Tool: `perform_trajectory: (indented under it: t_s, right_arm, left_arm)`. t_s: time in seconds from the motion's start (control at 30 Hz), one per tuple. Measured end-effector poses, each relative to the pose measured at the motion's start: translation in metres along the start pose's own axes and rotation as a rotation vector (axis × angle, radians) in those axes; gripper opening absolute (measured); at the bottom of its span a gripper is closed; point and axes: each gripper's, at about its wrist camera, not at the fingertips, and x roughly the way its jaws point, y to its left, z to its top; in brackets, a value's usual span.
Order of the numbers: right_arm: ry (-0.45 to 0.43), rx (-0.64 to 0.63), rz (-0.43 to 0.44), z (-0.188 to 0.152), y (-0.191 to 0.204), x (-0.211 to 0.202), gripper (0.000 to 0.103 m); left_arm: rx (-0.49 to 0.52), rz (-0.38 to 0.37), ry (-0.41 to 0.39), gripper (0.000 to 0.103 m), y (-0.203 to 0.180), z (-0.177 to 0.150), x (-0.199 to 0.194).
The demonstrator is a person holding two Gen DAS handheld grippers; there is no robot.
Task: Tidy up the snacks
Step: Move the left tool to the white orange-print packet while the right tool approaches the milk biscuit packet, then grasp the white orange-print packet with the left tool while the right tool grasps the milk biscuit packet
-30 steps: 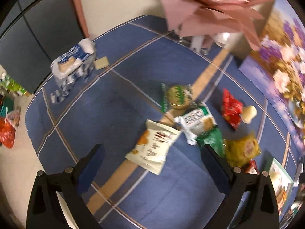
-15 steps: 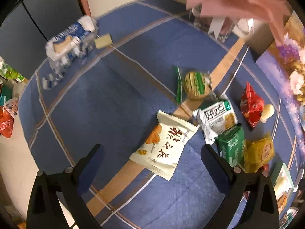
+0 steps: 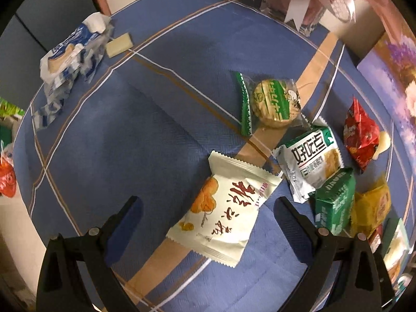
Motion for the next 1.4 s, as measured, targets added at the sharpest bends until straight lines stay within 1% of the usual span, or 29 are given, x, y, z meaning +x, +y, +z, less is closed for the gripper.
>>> perform_trajectory:
  t_s: [0.17, 0.3, 0.37, 0.43, 0.5, 0.57, 0.63, 0.7, 0.77, 0.83, 0.9, 1.03, 1.1, 1.17, 1.3, 1.4]
  right_arm:
    - [0.019, -0.012, -0.010, 0.003, 0.003, 0.015, 0.103]
    - [0.030, -0.006, -0.016, 0.006, 0.002, 0.024, 0.103]
    - [0.035, 0.000, -0.020, 0.008, 0.000, 0.029, 0.102]
    - [0.039, 0.005, -0.021, 0.009, -0.001, 0.032, 0.102]
    - [0.043, 0.007, -0.025, 0.010, -0.001, 0.036, 0.101]
    - [0.047, 0.008, -0.028, 0.011, -0.005, 0.039, 0.101]
    - [0.044, 0.003, -0.036, 0.011, -0.006, 0.040, 0.100]
    - [0.038, -0.007, -0.050, 0.012, -0.006, 0.040, 0.096]
    - [0.033, -0.016, -0.068, 0.011, -0.006, 0.040, 0.092]
    - [0.028, -0.022, -0.085, 0.010, -0.002, 0.040, 0.087]
    - [0.022, -0.021, -0.098, 0.011, -0.003, 0.039, 0.077]
    - [0.023, -0.015, -0.105, 0.012, -0.006, 0.035, 0.068]
    - [0.024, -0.018, -0.108, 0.012, -0.008, 0.033, 0.061]
    - [0.029, -0.024, -0.106, 0.012, -0.007, 0.032, 0.058]
    - [0.035, -0.050, -0.106, 0.009, -0.002, 0.031, 0.051]
    - [0.039, -0.078, -0.111, 0.006, 0.004, 0.031, 0.049]
  left_arm:
    - [0.039, 0.029, 0.014, 0.100, -0.005, 0.005, 0.012]
    - [0.052, 0.020, 0.021, 0.100, -0.009, 0.006, 0.016]
    - [0.055, 0.024, 0.021, 0.098, -0.012, 0.006, 0.019]
    - [0.055, 0.022, 0.023, 0.093, -0.013, 0.006, 0.018]
    - [0.052, 0.013, 0.031, 0.081, -0.017, 0.009, 0.022]
    - [0.054, 0.012, 0.030, 0.080, -0.021, 0.008, 0.023]
    - [0.054, -0.001, 0.025, 0.071, -0.022, 0.006, 0.024]
    - [0.060, 0.000, 0.016, 0.061, -0.026, 0.005, 0.021]
    - [0.075, 0.002, 0.010, 0.058, -0.031, 0.005, 0.021]
    - [0.077, 0.007, 0.007, 0.057, -0.035, 0.006, 0.023]
    - [0.077, 0.008, 0.005, 0.056, -0.036, 0.008, 0.025]
    - [0.075, 0.013, 0.006, 0.055, -0.037, 0.010, 0.028]
    - [0.077, 0.016, 0.006, 0.055, -0.037, 0.008, 0.028]
    - [0.083, 0.019, 0.006, 0.055, -0.036, 0.003, 0.022]
    - [0.090, 0.015, 0.010, 0.055, -0.042, -0.005, 0.020]
    - [0.095, -0.014, 0.024, 0.055, -0.046, -0.012, 0.019]
